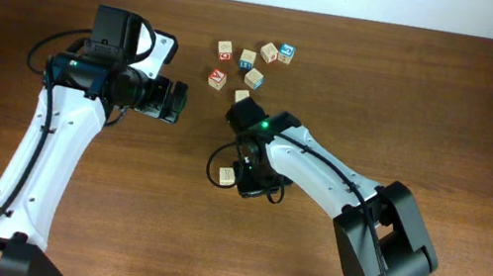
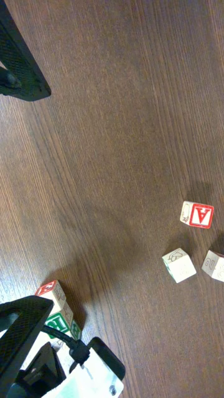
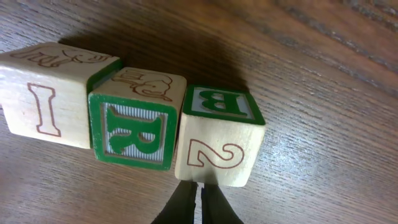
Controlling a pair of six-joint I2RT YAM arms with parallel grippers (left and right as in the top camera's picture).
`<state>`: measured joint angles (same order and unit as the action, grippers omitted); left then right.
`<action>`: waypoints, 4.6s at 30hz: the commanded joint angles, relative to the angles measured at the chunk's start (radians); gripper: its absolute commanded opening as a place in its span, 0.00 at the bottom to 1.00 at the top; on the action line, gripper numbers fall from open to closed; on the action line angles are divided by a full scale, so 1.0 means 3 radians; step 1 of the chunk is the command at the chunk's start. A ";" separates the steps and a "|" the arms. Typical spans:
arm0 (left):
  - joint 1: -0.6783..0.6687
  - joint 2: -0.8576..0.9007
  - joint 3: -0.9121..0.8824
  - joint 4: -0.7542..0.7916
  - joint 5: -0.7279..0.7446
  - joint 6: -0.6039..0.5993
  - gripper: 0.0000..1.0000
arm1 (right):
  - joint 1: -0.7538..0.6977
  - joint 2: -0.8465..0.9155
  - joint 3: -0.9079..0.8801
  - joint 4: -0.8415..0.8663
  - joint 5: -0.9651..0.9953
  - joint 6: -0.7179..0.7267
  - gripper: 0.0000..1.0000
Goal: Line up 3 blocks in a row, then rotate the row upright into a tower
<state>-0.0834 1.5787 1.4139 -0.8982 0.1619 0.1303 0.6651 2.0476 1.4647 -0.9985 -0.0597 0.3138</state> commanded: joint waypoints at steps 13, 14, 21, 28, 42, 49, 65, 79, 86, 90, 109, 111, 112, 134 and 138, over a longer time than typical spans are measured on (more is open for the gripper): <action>-0.0013 0.0010 0.0071 -0.0004 0.0048 -0.0041 0.99 | -0.0020 -0.0052 0.0123 -0.0151 0.0000 -0.0083 0.04; -0.0013 0.0010 0.0071 -0.0005 0.0048 -0.0041 0.99 | -0.0020 -0.0098 0.0195 -0.0214 -0.0025 -0.0070 0.04; -0.0013 0.0011 0.0071 -0.0004 0.0048 -0.0041 0.99 | -0.0319 -0.0345 0.0726 -0.0627 -0.0238 0.0118 0.25; -0.0013 0.0019 0.0067 -0.0010 0.0381 -0.0041 0.99 | -0.0539 -0.0153 0.0664 -0.0554 -0.0392 0.0206 0.28; 0.0492 0.0090 0.0062 0.0097 -0.0159 -0.1005 0.99 | -0.0202 0.0144 0.0604 0.0454 -0.0576 0.0295 0.27; 0.0515 0.0093 0.0046 0.0097 -0.0159 -0.1005 0.99 | -0.0079 0.0394 0.0604 0.0614 -0.0551 0.0458 0.24; 0.0515 0.0093 0.0046 0.0092 -0.0158 -0.1005 0.99 | -0.0008 0.0397 0.0603 0.0512 -0.0552 0.0534 0.04; 0.0515 0.0093 0.0046 0.0084 -0.0156 -0.1005 0.99 | 0.0029 0.0397 0.0603 0.0420 -0.0552 0.0557 0.04; 0.0512 0.0093 0.0046 0.0071 -0.0156 -0.1005 0.99 | 0.0029 0.0397 0.0603 0.0412 -0.0552 0.0557 0.04; 0.0511 0.0093 0.0046 0.0071 -0.0155 -0.1005 0.99 | 0.0029 0.0397 0.0603 0.0409 -0.0553 0.0557 0.04; 0.0512 0.0093 0.0046 0.0072 -0.0156 -0.1005 0.99 | 0.0029 0.0397 0.0603 0.0371 -0.0576 0.0557 0.04; 0.0512 0.0093 0.0046 0.0072 -0.0156 -0.1005 0.99 | 0.0029 0.0397 0.0603 0.0364 -0.0577 0.0557 0.04; 0.0512 0.0093 0.0046 0.0072 -0.0156 -0.1005 0.99 | 0.0029 0.0397 0.0603 0.0360 -0.0577 0.0557 0.04; 0.0512 0.0093 0.0046 0.0072 -0.0156 -0.1005 0.99 | 0.0029 0.0397 0.0603 0.0352 -0.0576 0.0557 0.05; 0.0512 0.0093 0.0046 0.0075 -0.0156 -0.1005 0.99 | 0.0031 0.0388 0.0800 0.0393 -0.0618 0.0267 0.19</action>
<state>0.0715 1.5970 1.4143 -0.8749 0.1223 -0.1589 0.6659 2.1605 1.6535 -0.8753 -0.2306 0.4603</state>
